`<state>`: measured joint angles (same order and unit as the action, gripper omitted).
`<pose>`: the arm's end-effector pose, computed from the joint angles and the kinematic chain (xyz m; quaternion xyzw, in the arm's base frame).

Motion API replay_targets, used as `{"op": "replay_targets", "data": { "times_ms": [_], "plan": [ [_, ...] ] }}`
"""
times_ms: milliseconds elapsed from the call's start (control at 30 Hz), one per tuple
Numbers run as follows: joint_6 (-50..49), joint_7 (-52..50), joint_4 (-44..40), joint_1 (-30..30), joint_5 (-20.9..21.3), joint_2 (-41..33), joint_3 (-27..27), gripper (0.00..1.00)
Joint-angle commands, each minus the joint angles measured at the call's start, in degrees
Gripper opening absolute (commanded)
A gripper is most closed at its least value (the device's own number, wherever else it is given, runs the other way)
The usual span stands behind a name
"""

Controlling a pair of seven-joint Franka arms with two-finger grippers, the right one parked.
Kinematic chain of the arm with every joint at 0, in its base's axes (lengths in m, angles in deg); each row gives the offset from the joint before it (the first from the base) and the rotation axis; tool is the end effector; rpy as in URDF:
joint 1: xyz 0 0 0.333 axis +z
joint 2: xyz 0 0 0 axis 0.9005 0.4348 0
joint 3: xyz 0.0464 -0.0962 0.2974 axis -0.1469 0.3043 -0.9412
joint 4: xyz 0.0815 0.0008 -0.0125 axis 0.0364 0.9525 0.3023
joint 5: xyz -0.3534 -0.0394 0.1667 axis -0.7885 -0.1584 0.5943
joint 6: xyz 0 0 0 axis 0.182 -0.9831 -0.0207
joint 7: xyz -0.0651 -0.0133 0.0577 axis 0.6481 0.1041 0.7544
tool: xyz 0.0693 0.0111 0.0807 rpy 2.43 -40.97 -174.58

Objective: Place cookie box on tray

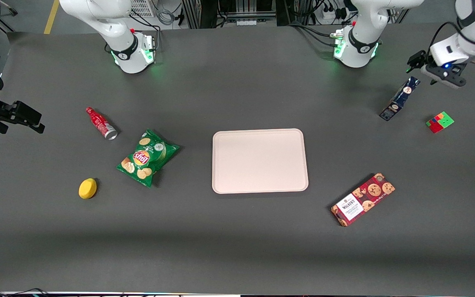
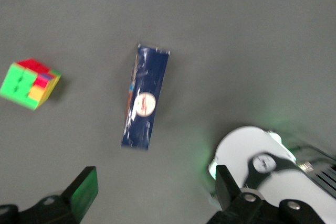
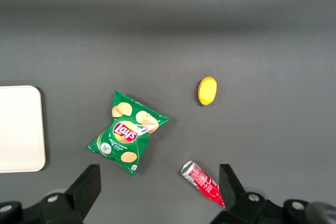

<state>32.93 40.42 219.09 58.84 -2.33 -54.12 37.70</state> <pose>0.3138 0.1162 0.3590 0.9633 -0.2609 -0.0607 0.0174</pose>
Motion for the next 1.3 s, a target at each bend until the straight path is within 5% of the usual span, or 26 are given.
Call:
{"op": "replay_targets", "data": {
  "times_ms": [0,1267],
  "plan": [
    [8.86,0.92,1.95,-0.06,1.86,6.67,-1.05,1.00],
    [25.84,2.85,10.83,1.70,4.14,14.94,-4.31,0.96]
  ]
}}
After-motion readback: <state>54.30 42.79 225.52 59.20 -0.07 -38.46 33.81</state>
